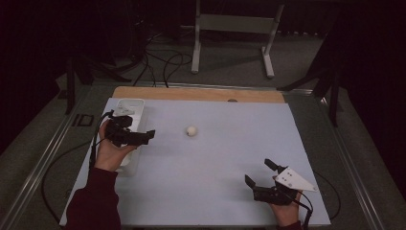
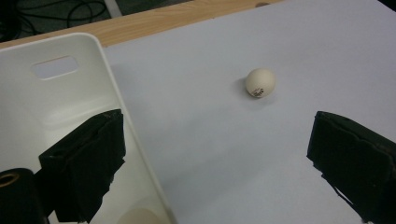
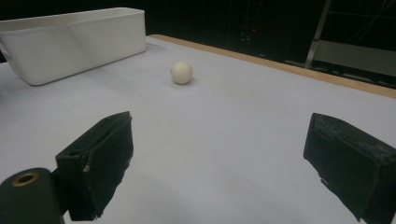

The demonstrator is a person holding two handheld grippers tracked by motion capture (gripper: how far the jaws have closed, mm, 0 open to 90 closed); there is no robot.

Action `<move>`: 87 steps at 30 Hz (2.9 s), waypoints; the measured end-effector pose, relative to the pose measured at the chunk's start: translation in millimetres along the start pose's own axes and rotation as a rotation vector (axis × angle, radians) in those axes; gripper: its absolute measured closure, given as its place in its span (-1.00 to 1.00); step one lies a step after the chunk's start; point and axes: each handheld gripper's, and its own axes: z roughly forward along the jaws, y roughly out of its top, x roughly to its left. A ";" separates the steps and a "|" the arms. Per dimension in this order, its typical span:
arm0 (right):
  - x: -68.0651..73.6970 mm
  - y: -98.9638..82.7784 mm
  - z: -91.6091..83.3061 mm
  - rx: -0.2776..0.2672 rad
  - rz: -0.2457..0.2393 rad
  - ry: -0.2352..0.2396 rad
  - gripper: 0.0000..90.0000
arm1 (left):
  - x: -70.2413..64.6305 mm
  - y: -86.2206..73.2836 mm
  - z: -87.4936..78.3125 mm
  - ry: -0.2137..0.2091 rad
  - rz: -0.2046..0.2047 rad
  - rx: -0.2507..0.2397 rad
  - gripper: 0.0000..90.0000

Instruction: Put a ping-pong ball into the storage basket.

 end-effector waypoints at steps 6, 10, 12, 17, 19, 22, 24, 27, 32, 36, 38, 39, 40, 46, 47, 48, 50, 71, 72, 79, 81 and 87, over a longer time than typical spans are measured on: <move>0.2 0.1 -0.6 -0.002 -0.001 0.002 -0.82 | -8.7 1.5 5.1 -0.016 0.018 0.005 -0.89; -0.1 0.1 -0.5 -0.003 0.000 0.002 -0.82 | -13.2 3.5 8.3 -0.022 0.025 0.006 -0.89; 0.0 0.2 -0.4 -0.004 -0.002 0.002 -0.82 | -16.2 4.4 10.0 -0.028 0.034 0.010 -0.89; -0.1 0.1 -0.5 -0.003 0.001 0.002 -0.82 | -23.2 7.2 15.4 -0.042 0.045 0.011 -0.89; 0.0 0.1 -0.3 -0.003 0.001 0.002 -0.82 | -25.5 8.3 17.8 -0.047 0.050 0.012 -0.89; -0.3 0.1 -0.3 -0.004 0.001 0.003 -0.82 | -28.5 9.1 19.8 -0.052 0.057 0.013 -0.89; -0.4 0.1 -0.4 -0.005 0.001 0.003 -0.82 | -30.5 9.8 20.8 -0.055 0.058 0.012 -0.89; -0.3 0.1 -0.2 -0.004 0.000 0.003 -0.82 | -33.0 11.1 22.4 -0.060 0.063 0.010 -0.89; -0.6 0.1 -0.3 -0.005 0.001 0.003 -0.82 | -36.5 11.7 26.2 -0.067 0.065 0.010 -0.89; -0.6 0.1 -0.3 -0.006 0.000 0.003 -0.82 | -39.1 12.1 29.5 -0.071 0.072 0.012 -0.88; -0.7 0.1 -0.4 -0.005 0.000 0.004 -0.82 | -40.8 12.4 31.2 -0.075 0.075 0.012 -0.88; -0.8 0.2 -0.4 -0.007 0.000 0.004 -0.82 | -41.6 12.5 31.9 -0.075 0.077 0.012 -0.88; -0.8 0.2 -0.4 -0.007 0.000 0.004 -0.82 | -42.5 12.6 32.8 -0.077 0.079 0.011 -0.88; -1.2 0.2 -0.6 -0.008 -0.002 0.004 -0.82 | -46.9 13.0 38.2 -0.082 0.088 0.014 -0.88; -1.3 0.3 -0.9 -0.007 -0.002 0.003 -0.82 | -48.2 12.9 39.4 -0.085 0.094 0.016 -0.88; -1.3 0.3 -0.9 -0.007 -0.002 0.003 -0.82 | -48.2 12.9 39.4 -0.085 0.094 0.016 -0.88; -1.2 0.3 -1.1 -0.008 -0.001 0.002 -0.82 | -49.7 12.9 40.8 -0.088 0.099 0.018 -0.88; -1.5 0.5 -1.1 -0.010 -0.002 0.002 -0.82 | -62.5 13.4 59.0 -0.105 0.135 0.034 -0.88; -1.4 0.6 -1.2 -0.010 -0.002 0.002 -0.82 | -63.1 13.4 60.0 -0.106 0.137 0.037 -0.88; -1.6 0.6 -1.1 -0.010 -0.003 0.002 -0.82 | -67.4 14.0 66.3 -0.114 0.150 0.040 -0.88; -1.6 0.6 -1.2 -0.010 -0.003 0.002 -0.82 | -68.5 14.1 67.5 -0.118 0.157 0.042 -0.89; -1.6 0.5 -0.8 -0.010 -0.004 0.004 -0.82 | -69.9 13.9 71.8 -0.121 0.158 0.043 -0.91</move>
